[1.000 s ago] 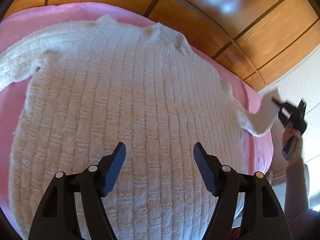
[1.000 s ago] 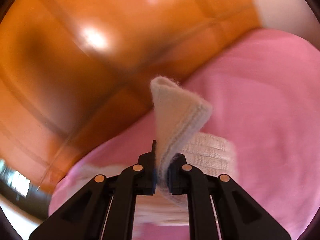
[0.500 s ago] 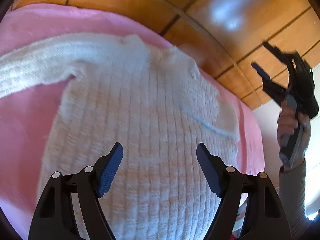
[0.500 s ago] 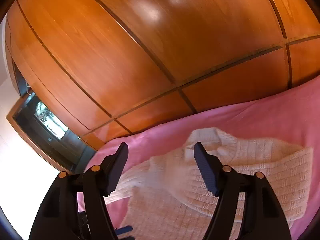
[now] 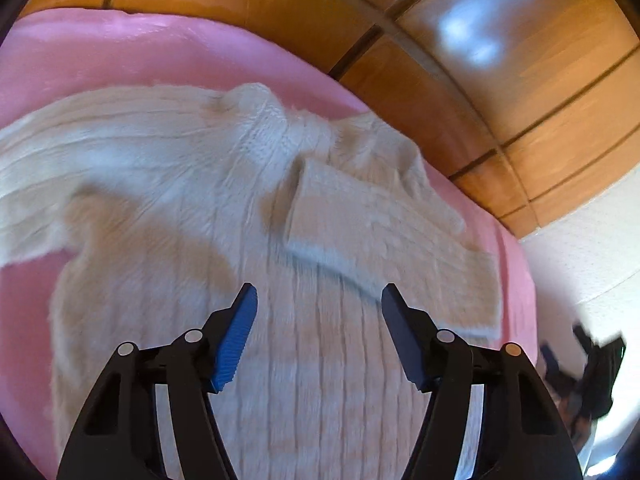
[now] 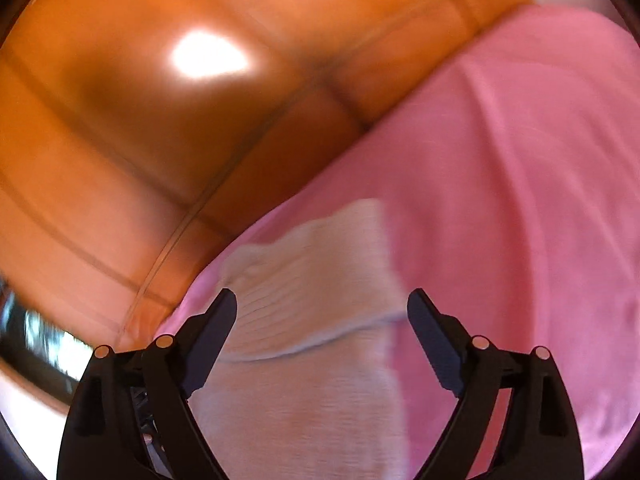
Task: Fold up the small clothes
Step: 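Grasp the other sleeve with the left gripper and fold it across the body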
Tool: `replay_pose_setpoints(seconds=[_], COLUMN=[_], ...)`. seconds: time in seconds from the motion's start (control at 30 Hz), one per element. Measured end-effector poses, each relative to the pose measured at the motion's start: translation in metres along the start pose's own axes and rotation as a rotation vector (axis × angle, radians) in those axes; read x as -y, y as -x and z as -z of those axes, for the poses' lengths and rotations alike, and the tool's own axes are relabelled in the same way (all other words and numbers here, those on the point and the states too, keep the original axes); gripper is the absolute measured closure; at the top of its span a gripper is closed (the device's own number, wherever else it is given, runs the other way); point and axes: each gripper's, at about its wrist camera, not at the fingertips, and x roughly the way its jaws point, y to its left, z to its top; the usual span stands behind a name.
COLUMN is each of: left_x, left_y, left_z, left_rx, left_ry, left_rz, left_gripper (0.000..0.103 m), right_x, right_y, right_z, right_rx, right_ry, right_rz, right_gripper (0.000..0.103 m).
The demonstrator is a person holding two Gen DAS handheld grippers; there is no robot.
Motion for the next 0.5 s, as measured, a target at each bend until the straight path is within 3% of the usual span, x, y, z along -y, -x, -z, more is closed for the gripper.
replay_pose_setpoints(seconds=[0.1, 0.13, 0.17, 0.37, 0.5], left_x=[0.009, 0.015, 0.021, 0.026, 0.011], left_y=[-0.025, -0.033, -0.036, 0.011, 0.005], left_z=[-0.011, -0.015, -0.017, -0.029, -0.025], left_rx=[-0.012, -0.022, -0.014, 0.172, 0.142], left_ry=[-0.009, -0.031, -0.061, -0.061, -0.094], left_rz=[-0.023, -0.041, -0.065, -0.050, -0.132], left_gripper=[0.065, 0.086, 0.097, 0.097, 0.097], right_x=[0.021, 0.024, 0.022, -0.021, -0.045], right_y=[0.001, 0.000, -0.005, -0.059, -0.116], right_z=[-0.004, -0.007, -0.008, -0.011, 0.000], right_rx=[0.000, -0.005, -0.012, -0.071, -0.134], right_ry=[-0.043, -0.043, -0.041, 0.093, 0.227], right_rz=[0.022, 0.026, 0.024, -0.015, 0.052], right_gripper=[0.016, 0.016, 0.016, 0.016, 0.019])
